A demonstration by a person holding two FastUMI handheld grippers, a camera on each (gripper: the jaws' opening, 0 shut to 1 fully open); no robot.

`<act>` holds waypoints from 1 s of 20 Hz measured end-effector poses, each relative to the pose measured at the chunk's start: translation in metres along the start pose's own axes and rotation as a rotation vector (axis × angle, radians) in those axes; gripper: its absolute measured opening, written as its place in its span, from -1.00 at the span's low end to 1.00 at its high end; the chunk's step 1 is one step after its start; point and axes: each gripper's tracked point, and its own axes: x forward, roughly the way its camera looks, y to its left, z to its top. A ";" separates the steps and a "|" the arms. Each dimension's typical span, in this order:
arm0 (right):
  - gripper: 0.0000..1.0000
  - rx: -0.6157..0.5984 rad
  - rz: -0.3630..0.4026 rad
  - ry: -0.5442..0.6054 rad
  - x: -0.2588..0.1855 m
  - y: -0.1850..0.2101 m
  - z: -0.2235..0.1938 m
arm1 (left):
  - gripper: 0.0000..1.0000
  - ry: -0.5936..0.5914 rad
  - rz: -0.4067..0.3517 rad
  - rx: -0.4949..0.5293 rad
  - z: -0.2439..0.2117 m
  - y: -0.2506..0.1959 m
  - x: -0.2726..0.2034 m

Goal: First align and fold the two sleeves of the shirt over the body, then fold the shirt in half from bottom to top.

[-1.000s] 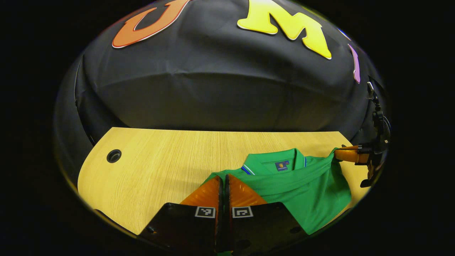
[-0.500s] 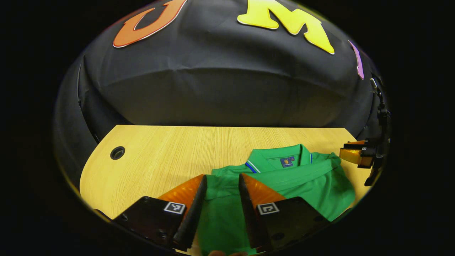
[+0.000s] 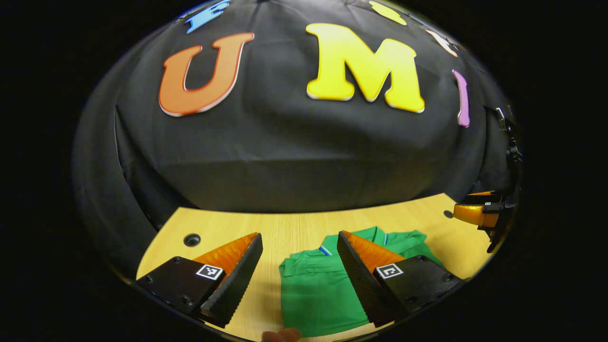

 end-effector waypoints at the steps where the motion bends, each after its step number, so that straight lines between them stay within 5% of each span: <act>1: 0.91 0.009 -0.007 -0.043 -0.026 0.002 0.017 | 1.00 -0.037 0.006 0.016 0.018 0.002 -0.021; 6: 0.90 0.018 -0.037 -0.295 -0.167 0.025 0.088 | 1.00 -0.201 0.050 -0.039 0.071 -0.003 -0.135; 10: 0.89 -0.029 -0.024 -0.418 -0.266 0.062 0.089 | 1.00 -0.298 0.068 -0.036 0.094 -0.002 -0.214; 17: 0.84 -0.054 -0.023 -0.475 -0.336 0.104 0.048 | 1.00 -0.352 0.093 -0.024 0.076 -0.010 -0.299; 18: 0.84 -0.053 -0.029 -0.474 -0.340 0.107 0.041 | 0.86 -0.347 0.092 -0.023 0.067 -0.012 -0.306; 20: 0.84 -0.044 -0.029 -0.449 -0.345 0.113 0.023 | 1.00 -0.338 0.087 -0.025 0.054 -0.018 -0.316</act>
